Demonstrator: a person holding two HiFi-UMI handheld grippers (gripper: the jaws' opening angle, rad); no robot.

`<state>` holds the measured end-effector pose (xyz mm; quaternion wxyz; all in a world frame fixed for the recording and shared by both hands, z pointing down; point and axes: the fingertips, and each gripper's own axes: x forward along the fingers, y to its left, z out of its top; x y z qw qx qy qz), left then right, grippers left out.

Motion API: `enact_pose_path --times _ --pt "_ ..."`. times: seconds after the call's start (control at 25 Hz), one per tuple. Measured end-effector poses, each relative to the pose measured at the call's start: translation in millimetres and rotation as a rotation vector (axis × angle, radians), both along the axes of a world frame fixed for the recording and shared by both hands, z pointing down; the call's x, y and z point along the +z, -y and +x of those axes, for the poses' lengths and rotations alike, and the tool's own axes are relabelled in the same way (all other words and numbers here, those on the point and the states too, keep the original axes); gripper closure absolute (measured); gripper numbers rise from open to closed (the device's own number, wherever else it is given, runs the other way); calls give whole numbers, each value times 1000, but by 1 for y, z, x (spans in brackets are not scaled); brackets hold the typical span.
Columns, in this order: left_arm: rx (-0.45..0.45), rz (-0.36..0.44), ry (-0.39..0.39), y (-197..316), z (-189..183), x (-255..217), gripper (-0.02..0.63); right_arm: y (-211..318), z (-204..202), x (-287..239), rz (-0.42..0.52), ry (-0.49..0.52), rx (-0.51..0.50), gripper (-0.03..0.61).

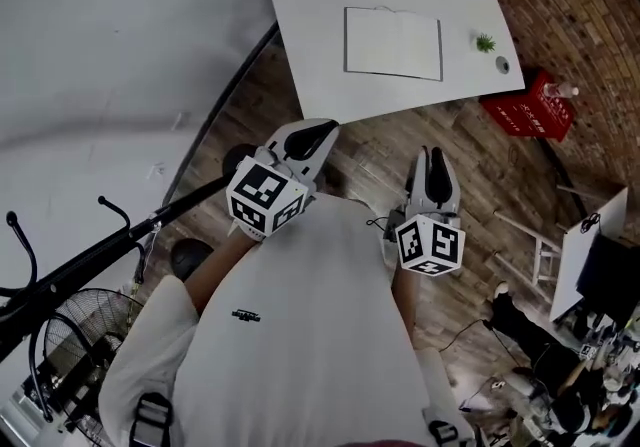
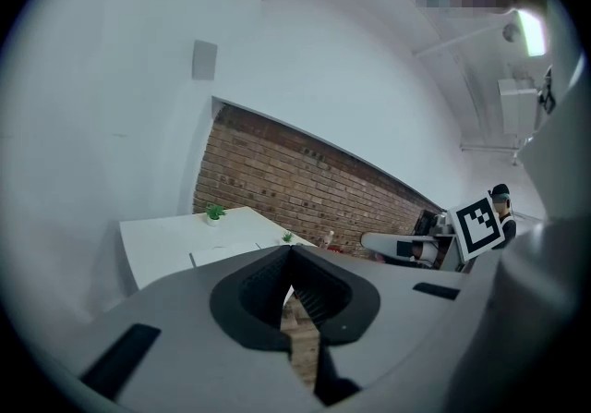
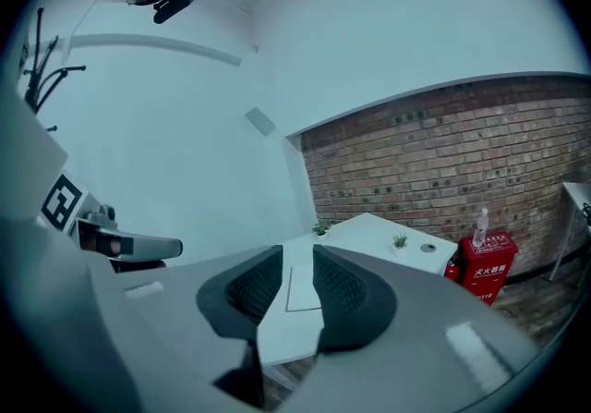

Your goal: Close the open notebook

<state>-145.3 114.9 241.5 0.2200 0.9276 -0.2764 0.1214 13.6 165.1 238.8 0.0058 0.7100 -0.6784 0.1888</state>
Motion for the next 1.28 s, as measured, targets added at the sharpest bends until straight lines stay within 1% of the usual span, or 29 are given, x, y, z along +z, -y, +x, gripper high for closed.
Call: enact_pose_path --times 0.12,0.2,0.4,0.48,0.68,0.92,1.08,1.28 --pt "-7 3 5 16 -10 3 604 21 -3 3 2 1 4 452" --pt "-22 0 2 26 -14 5 604 33 -4 5 -4 1 -5 444" --pt "-60 -9 -12 44 -12 2 604 56 -4 6 -12 7 -35 420" --pt "-67 -10 -8 48 -7 0 604 63 -1 6 -15 11 -47 408" --pt "-95 -20 -6 58 3 -3 604 79 10 16 -57 33 -90 408" --pt "-120 -36 13 74 17 7 604 100 28 18 -58 35 -105 400" --pt "-120 -45 26 81 30 13 604 107 40 26 -70 50 -107 396" --pt "-97 -57 39 90 57 23 604 119 59 43 -91 71 -106 387"
